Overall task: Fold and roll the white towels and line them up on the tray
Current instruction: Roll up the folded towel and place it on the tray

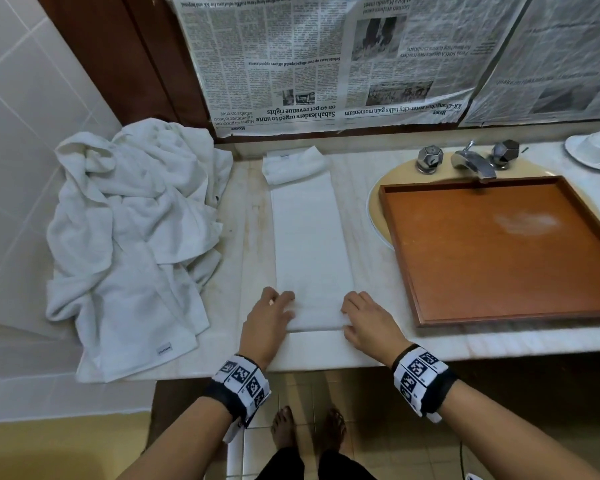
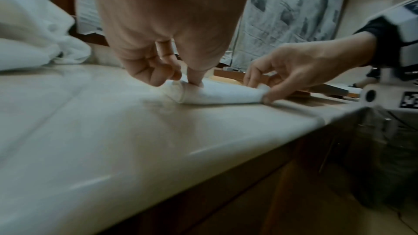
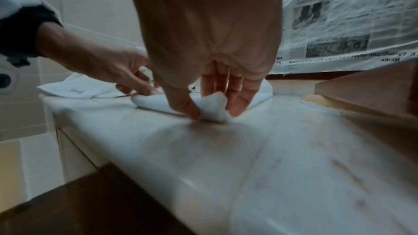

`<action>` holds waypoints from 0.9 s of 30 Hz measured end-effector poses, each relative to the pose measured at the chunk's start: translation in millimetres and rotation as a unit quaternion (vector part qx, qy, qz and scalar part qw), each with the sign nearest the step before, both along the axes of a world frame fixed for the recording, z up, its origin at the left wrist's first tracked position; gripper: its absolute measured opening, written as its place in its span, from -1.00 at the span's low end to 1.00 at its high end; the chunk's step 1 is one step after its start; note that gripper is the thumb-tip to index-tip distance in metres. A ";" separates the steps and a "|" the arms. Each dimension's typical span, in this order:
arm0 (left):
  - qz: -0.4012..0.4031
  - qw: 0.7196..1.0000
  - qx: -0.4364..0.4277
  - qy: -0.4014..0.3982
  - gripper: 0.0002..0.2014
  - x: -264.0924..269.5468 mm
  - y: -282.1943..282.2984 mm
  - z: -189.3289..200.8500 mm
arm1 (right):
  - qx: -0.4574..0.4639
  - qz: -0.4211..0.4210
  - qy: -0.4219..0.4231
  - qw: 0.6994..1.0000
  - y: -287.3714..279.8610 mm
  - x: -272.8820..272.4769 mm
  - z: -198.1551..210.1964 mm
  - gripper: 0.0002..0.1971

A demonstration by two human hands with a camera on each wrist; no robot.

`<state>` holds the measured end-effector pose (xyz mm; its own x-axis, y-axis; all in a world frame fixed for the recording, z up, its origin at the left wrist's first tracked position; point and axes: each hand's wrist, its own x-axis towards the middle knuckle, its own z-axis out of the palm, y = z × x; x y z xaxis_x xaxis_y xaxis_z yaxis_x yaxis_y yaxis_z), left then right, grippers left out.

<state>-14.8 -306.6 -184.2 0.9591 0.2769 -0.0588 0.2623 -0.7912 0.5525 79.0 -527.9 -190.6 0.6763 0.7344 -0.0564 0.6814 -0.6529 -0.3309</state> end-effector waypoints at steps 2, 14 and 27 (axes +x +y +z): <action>-0.051 0.998 0.041 -0.015 -0.80 -0.7 -5.6 -5.9 | 0.028 -0.026 0.031 0.999 1.9 1.3 -1.7 -0.82; -0.064 0.995 0.032 0.067 -0.63 19.0 3.6 -0.4 | 0.110 -0.127 0.133 0.977 11.9 22.1 -1.3 -0.83; 0.028 0.985 -0.106 0.134 -0.56 40.8 31.5 2.7 | 0.068 -0.143 0.013 0.987 19.0 18.7 3.9 -0.80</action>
